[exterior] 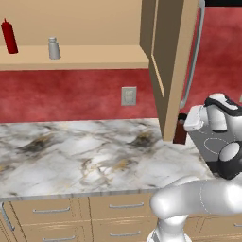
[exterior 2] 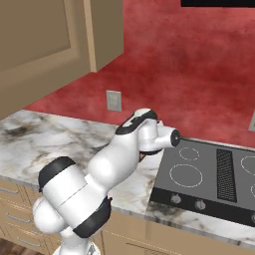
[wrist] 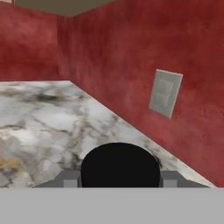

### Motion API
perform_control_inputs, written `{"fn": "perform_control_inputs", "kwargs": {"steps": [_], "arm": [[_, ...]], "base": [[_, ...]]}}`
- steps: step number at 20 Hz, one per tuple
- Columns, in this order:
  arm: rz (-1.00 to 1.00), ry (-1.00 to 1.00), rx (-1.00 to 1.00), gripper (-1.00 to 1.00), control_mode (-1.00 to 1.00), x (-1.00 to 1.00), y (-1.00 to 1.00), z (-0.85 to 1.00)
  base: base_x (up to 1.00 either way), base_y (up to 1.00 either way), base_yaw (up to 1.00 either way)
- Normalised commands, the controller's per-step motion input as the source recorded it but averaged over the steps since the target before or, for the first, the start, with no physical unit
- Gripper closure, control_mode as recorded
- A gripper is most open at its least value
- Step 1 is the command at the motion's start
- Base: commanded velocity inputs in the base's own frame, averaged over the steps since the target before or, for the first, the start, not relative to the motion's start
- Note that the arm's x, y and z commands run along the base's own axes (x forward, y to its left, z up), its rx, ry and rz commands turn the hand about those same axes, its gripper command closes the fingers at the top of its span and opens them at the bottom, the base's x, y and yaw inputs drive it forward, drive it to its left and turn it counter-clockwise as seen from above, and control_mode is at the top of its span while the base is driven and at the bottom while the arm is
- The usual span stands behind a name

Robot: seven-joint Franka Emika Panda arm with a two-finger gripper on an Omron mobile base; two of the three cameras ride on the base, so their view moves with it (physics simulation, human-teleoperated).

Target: Collect the paprika, ketchup, and shaker from the cabinet and place them next to the stove.

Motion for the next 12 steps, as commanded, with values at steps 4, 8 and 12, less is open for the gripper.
{"fn": "perform_control_inputs", "kwargs": {"steps": [4,8,12], "arm": [[0.07,0.00,0.00,1.00,-1.00,0.16,0.00,-0.28],[0.06,0.00,0.00,1.00,-1.00,0.13,0.00,-0.23],[0.03,0.00,0.00,1.00,-1.00,0.13,0.00,-0.19]], "base": [[0.00,0.00,0.00],[0.00,0.00,0.00],[0.00,0.00,0.00]]}}
